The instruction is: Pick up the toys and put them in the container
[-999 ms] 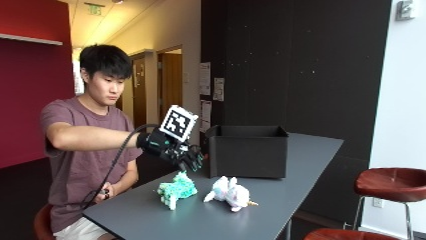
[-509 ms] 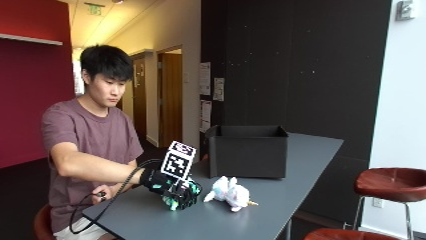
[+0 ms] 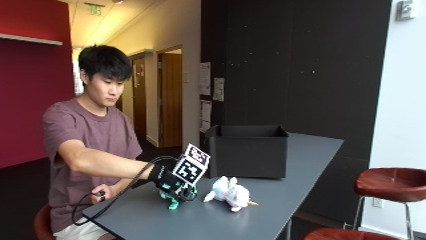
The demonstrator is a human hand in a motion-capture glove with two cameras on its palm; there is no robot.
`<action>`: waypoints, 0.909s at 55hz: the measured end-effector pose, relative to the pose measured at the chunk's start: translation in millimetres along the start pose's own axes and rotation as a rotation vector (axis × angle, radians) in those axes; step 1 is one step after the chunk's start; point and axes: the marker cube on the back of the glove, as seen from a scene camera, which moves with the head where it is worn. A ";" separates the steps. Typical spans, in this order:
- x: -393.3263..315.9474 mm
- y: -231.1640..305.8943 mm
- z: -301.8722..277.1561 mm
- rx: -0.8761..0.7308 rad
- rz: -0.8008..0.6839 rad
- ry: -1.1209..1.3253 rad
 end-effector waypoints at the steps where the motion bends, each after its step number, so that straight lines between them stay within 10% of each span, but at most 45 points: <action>1: -1.3 -0.2 -0.6 -0.009 0.003 0.005; 50: -235.2 104.3 -290.5 0.446 -0.124 0.168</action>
